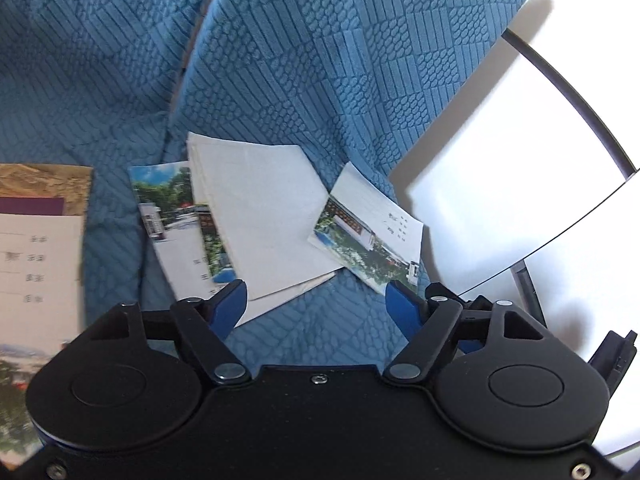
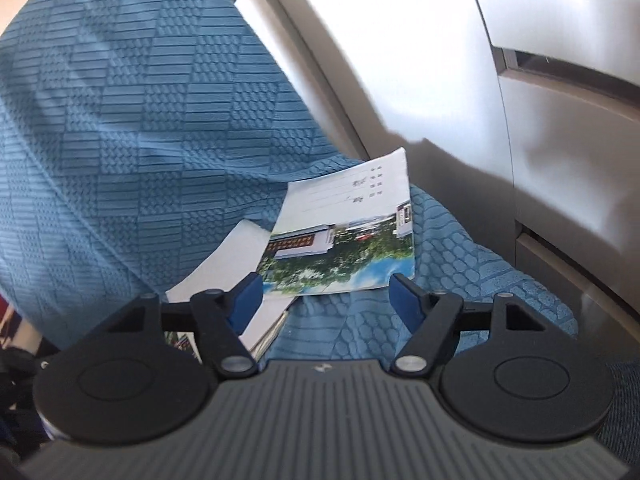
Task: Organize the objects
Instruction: 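Bring both tools down to the photo booklet with the building picture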
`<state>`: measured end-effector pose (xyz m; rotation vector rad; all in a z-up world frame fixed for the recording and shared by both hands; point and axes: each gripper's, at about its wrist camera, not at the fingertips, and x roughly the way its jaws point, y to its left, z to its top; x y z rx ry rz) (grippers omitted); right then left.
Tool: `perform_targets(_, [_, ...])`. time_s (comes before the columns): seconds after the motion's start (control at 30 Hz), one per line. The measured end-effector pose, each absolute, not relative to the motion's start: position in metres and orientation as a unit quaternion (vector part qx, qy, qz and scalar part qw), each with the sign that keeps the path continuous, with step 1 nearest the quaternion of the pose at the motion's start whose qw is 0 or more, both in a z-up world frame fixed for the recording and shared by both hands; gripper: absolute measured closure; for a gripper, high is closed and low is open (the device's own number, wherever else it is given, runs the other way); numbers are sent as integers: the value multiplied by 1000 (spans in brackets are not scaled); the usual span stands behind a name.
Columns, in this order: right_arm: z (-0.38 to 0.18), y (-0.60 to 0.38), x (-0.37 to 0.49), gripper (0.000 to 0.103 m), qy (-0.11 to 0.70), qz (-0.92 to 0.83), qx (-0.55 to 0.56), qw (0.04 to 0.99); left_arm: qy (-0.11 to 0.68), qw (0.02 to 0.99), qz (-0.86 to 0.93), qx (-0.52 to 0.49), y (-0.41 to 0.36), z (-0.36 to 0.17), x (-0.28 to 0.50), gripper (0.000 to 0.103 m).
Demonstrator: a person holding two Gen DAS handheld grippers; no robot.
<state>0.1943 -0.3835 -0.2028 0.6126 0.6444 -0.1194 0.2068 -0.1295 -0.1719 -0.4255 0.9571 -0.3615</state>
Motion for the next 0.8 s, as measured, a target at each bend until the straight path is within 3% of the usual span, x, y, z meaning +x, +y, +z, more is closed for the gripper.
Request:
perform_targets(0.03, [-206,-386,198,53,317,-63,301,897,457,848,-176,-203,-135,-174,212,31])
perform_targets(0.07, [-210,-388,203,56,322,-70,305,894,460,845,-181,-206,-140,-176,217,32])
perform_targets(0.27, [-225,-404,219,58,329,-107,331,878,464,837,-203,-209,-173,-188,239,36])
perform_targets(0.4, [-237,-411,231,58,347,-108,345,865,474,831,-206,-205,-192,-203,254,47])
perform_targets(0.5, [-244,-412,238,66,360,-105,351,858,485,823,-217,-200,-208,-212,270,54])
perform_targets(0.8, [-250,-416,240,68,366,-138,356,849,497,820,-228,-168,-240,-233,337,64])
